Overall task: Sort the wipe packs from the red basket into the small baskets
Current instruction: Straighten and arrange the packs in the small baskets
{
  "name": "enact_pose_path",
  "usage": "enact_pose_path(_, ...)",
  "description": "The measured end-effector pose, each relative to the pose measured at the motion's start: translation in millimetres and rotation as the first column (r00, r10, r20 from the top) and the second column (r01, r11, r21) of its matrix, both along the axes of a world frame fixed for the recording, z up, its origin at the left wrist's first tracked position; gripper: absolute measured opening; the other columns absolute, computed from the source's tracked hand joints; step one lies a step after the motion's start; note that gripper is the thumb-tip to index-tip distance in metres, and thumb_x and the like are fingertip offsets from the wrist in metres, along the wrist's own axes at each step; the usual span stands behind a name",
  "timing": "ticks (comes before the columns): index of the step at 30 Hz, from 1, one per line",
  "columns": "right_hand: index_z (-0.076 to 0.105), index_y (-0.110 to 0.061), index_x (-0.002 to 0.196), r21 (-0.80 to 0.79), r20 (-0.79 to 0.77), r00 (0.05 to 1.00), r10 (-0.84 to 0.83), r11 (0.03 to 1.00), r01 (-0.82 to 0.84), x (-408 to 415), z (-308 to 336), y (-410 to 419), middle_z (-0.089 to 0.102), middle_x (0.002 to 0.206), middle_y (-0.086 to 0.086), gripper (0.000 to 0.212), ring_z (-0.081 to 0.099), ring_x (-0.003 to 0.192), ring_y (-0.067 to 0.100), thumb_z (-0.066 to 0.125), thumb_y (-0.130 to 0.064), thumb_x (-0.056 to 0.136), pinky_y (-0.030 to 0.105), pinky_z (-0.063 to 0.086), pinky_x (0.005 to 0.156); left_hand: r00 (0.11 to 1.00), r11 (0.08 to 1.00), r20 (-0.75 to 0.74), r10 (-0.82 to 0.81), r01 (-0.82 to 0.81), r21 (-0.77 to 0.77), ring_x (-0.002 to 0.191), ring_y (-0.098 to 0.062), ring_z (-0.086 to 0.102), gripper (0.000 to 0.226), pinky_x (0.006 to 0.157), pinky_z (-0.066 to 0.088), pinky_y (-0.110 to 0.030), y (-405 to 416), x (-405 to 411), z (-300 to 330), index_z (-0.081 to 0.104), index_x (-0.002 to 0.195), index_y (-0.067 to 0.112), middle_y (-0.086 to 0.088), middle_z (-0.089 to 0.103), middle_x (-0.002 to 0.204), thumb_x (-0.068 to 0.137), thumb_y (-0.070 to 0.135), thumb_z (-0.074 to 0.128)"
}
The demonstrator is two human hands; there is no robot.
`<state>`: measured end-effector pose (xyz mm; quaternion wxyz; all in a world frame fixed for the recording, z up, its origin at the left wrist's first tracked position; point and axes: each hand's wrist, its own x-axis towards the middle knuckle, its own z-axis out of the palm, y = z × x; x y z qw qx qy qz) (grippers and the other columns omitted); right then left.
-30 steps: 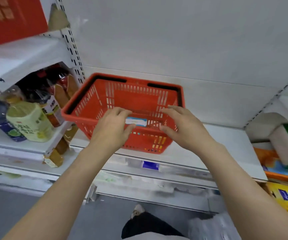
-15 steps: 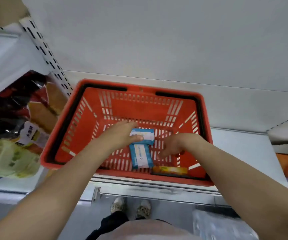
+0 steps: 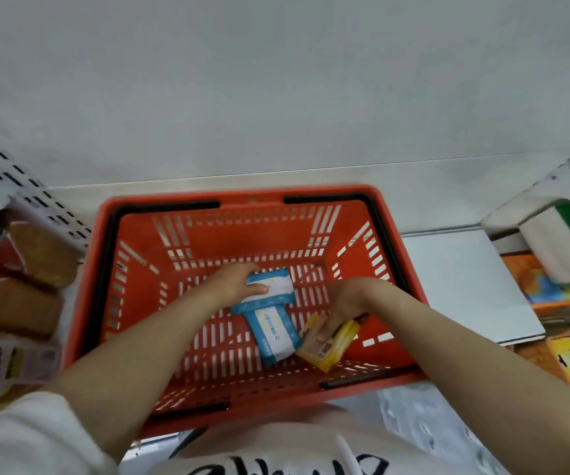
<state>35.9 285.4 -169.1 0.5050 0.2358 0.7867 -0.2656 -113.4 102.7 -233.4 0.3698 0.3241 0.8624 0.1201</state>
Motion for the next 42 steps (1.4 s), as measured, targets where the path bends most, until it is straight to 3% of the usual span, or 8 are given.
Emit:
enact_pose_path(10, 0.063, -0.024, 0.093, 0.088, -0.221, 0.955, -0.197, 0.971, 0.22, -1, 8, -1, 0.067, 0.094, -0.006, 0.024, 0.065, 0.089, 0.013, 0.081, -0.029, 0.077, 0.025, 0.048, 0.068, 0.994, 0.999, -0.1, -0.048, 0.047, -0.014, 0.085, -0.016, 0.06, 0.03, 0.067, 0.045, -0.029, 2, -9, -11, 0.066, 0.094, 0.018, -0.003, 0.067, 0.101, 0.076, 0.037, 0.081)
enact_pose_path(16, 0.07, -0.018, 0.084, -0.048, -0.431, 0.803, -0.412, 0.899, 0.436, 12, 34, 0, 0.074, 0.081, -0.002, 0.011, 0.073, 0.07, 0.012, 0.078, -0.025, 0.083, 0.026, 0.057, 0.062, 0.979, 0.975, -0.011, -0.204, 0.204, 0.089, 0.09, -0.015, 0.059, 0.03, 0.075, 0.047, -0.032, -1, -23, 14, 0.07, 0.094, 0.019, 0.004, 0.064, 0.096, 0.074, 0.037, 0.083)
enact_pose_path(22, 0.062, -0.017, 0.094, -0.264, -0.614, 0.489, -0.619, 0.745, 0.612, 31, 55, -4, 0.075, 0.083, 0.0, 0.016, 0.074, 0.071, 0.013, 0.072, -0.028, 0.089, 0.036, 0.061, 0.067, 0.799, 0.798, 0.045, -0.599, 0.601, -0.05, 0.104, -0.02, 0.057, 0.03, 0.086, 0.05, -0.039, 3, 11, 6, 0.054, 0.09, 0.028, 0.002, 0.06, 0.117, 0.075, 0.029, 0.08)
enact_pose_path(27, 0.057, -0.023, 0.119, -0.467, -0.539, 0.332, -0.774, 0.603, 0.647, 38, 57, -7, 0.075, 0.097, 0.004, 0.045, 0.076, 0.081, 0.021, 0.08, -0.026, 0.081, 0.046, 0.061, 0.077, 0.608, 0.648, -0.234, -0.758, 0.743, -0.167, 0.116, -0.02, 0.043, 0.051, 0.094, 0.038, -0.038, 3, 21, 3, 0.052, 0.11, 0.035, 0.004, 0.057, 0.127, 0.069, 0.047, 0.079)
enact_pose_path(30, 0.053, -0.017, 0.13, -0.558, -0.454, 0.288, -0.843, 0.521, 0.645, 38, 57, -8, 0.076, 0.099, 0.008, 0.057, 0.075, 0.088, 0.026, 0.081, -0.02, 0.079, 0.051, 0.058, 0.085, 0.638, 0.673, -0.226, -0.736, 0.658, -0.338, 0.135, -0.028, 0.033, 0.097, 0.109, 0.028, -0.043, -1, 20, 4, 0.038, 0.144, 0.025, -0.002, 0.049, 0.143, 0.064, 0.062, 0.077)
enact_pose_path(33, 0.063, -0.009, 0.118, -0.633, -0.373, 0.255, -0.892, 0.446, 0.632, 40, 58, -8, 0.076, 0.101, 0.01, 0.04, 0.074, 0.093, 0.028, 0.078, -0.02, 0.082, 0.05, 0.057, 0.088, 0.799, 0.784, -0.131, -0.588, 0.521, -0.338, 0.112, -0.021, 0.047, 0.074, 0.089, 0.046, -0.037, -8, 18, 11, 0.057, 0.127, 0.025, -0.001, 0.058, 0.123, 0.067, 0.063, 0.076)
enact_pose_path(37, 0.068, -0.009, 0.102, -0.62, -0.44, 0.102, -0.892, 0.384, 0.684, 33, 59, -14, 0.077, 0.094, 0.008, 0.023, 0.076, 0.083, 0.024, 0.077, -0.021, 0.084, 0.045, 0.061, 0.078, 0.997, 0.997, 0.031, 0.066, -0.067, 0.037, 0.077, -0.01, 0.058, 0.035, 0.056, 0.04, -0.025, -12, 5, 41, 0.054, 0.089, 0.026, 0.004, 0.063, 0.093, 0.076, 0.047, 0.078)
enact_pose_path(42, 0.063, -0.012, 0.097, -0.592, -0.522, -0.066, -0.85, 0.306, 0.746, 8, 56, -42, 0.073, 0.094, 0.008, 0.02, 0.075, 0.073, 0.022, 0.076, -0.017, 0.083, 0.04, 0.062, 0.058, 0.748, 0.662, 0.435, 0.501, -0.655, 0.363, 0.071, -0.016, 0.067, 0.028, 0.059, 0.051, -0.03, -11, 14, 77, 0.058, 0.082, 0.014, -0.009, 0.072, 0.092, 0.081, 0.032, 0.079)
